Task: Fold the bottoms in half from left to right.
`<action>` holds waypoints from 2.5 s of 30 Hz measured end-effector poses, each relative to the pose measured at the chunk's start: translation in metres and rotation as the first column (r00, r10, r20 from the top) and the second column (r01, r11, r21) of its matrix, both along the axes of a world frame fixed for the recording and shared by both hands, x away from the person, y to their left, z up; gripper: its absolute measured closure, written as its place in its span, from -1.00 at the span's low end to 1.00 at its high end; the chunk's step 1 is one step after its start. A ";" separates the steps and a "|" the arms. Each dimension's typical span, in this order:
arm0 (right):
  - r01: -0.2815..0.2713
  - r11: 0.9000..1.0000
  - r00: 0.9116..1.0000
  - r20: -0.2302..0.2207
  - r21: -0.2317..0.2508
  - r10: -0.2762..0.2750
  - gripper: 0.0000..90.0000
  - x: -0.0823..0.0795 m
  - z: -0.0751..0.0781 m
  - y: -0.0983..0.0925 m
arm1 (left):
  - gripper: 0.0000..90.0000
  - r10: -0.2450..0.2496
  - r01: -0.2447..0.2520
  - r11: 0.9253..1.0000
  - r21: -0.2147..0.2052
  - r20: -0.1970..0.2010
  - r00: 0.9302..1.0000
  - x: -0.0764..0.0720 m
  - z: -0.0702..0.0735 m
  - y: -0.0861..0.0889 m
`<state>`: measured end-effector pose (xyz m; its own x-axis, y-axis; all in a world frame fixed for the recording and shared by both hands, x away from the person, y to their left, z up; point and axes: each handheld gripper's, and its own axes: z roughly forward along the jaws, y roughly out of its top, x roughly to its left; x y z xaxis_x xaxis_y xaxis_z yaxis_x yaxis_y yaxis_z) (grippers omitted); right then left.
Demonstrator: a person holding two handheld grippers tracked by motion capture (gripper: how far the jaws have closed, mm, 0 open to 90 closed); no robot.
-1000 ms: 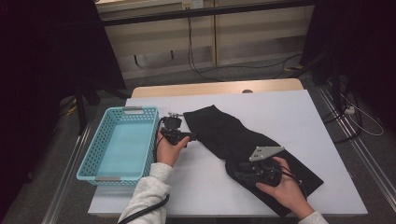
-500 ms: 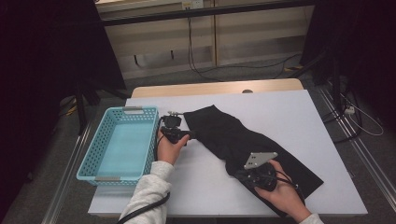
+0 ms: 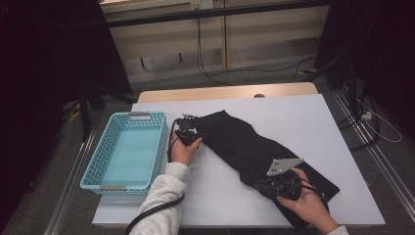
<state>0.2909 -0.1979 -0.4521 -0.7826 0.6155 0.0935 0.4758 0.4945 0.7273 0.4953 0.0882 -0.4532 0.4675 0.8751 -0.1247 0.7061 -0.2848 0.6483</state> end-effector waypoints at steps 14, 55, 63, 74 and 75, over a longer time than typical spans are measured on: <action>-0.010 1.000 1.000 0.006 0.008 0.010 0.95 -0.007 0.003 0.001 | 0.85 0.019 -0.027 0.994 -0.102 -0.076 0.997 -0.002 0.003 -0.004; 0.041 0.998 0.999 0.033 0.048 -0.042 0.21 -0.002 0.011 -0.005 | -0.10 0.044 -0.044 0.999 0.001 -0.001 0.999 0.001 0.001 0.013; 0.054 0.997 0.998 0.040 0.048 -0.056 0.18 -0.005 0.012 -0.010 | 0.26 0.063 -0.063 0.998 -0.023 -0.001 0.998 0.002 -0.001 0.001; 0.077 0.995 0.996 0.042 0.057 -0.079 0.16 -0.005 0.013 -0.019 | 0.83 0.031 -0.038 0.993 -0.111 -0.066 0.997 0.004 0.001 -0.011; 0.078 0.995 0.996 0.043 0.055 -0.080 0.17 -0.005 0.013 -0.019 | 0.83 0.029 -0.037 0.994 -0.104 -0.069 0.997 0.004 0.003 -0.010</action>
